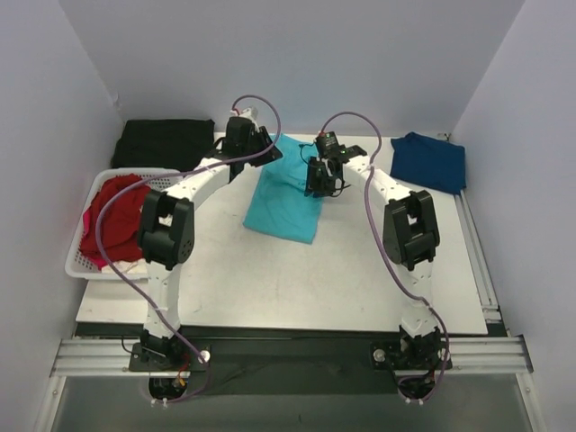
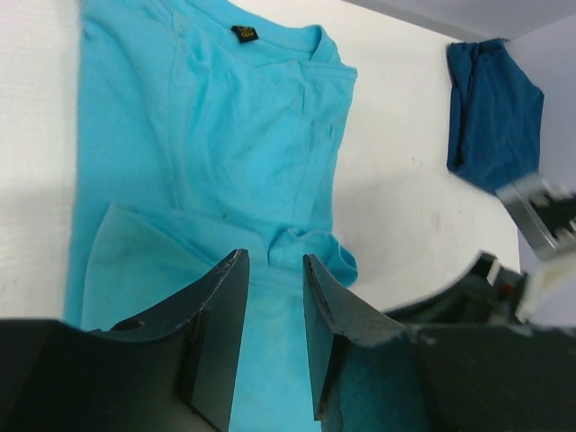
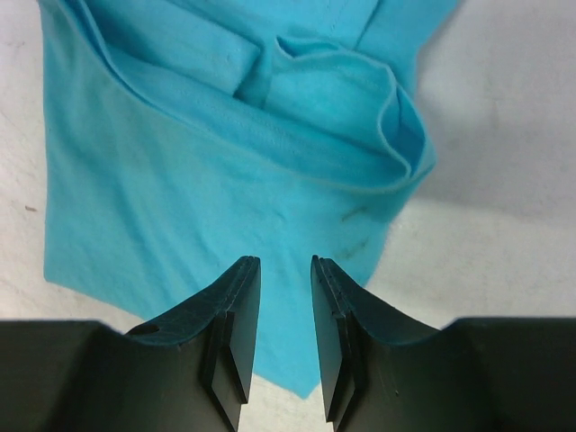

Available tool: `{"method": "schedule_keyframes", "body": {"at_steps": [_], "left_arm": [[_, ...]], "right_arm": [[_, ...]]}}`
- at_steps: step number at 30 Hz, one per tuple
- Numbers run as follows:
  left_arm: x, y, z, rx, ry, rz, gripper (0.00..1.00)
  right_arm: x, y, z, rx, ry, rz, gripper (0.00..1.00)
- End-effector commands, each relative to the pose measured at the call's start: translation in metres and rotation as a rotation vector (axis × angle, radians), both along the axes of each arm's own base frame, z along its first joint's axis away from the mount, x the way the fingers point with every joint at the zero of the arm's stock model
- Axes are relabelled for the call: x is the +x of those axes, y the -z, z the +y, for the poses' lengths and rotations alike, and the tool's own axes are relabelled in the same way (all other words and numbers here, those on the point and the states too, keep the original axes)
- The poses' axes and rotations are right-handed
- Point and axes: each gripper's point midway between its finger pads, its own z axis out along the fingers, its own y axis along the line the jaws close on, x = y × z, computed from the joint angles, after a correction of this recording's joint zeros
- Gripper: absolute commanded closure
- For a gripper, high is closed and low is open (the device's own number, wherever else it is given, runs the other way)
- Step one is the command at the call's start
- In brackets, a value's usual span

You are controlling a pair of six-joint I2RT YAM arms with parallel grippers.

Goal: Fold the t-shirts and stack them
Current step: Fold the folded rectangular tshirt in 1/3 of the way

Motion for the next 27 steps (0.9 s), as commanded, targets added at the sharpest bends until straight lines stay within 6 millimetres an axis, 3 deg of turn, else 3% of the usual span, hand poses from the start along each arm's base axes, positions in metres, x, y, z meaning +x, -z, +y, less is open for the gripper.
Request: {"method": "schedule_keyframes", "body": {"at_steps": [1,5,7,8,15,23,26,27], "left_arm": [[-0.025,-0.034,0.021,0.050,-0.004,-0.015,0.59],[-0.059,-0.013,0.037,0.119,0.012,0.067,0.59],[-0.070,-0.011,0.045,0.142,0.007,0.082,0.59],[-0.080,0.003,0.050,0.165,0.007,0.124,0.59],[-0.122,0.031,0.060,0.184,0.038,0.219,0.59],[-0.148,0.059,0.082,0.282,0.023,0.313,0.59],[-0.154,0.069,0.090,0.324,0.012,0.346,0.59],[-0.155,0.070,0.094,0.341,0.001,0.350,0.59]], "right_arm": [[0.012,0.004,0.005,0.022,-0.009,0.011,0.70],[0.022,0.010,0.010,0.038,-0.010,0.013,0.70],[0.027,0.015,0.012,0.046,-0.010,0.016,0.70],[0.029,0.017,0.011,0.039,-0.005,0.016,0.70],[0.062,0.024,-0.005,-0.011,0.054,-0.037,0.71],[0.097,0.003,-0.027,-0.007,0.152,-0.117,0.72],[0.092,-0.012,-0.028,0.016,0.137,-0.124,0.72],[0.081,-0.018,-0.031,0.017,0.129,-0.112,0.72]]}}
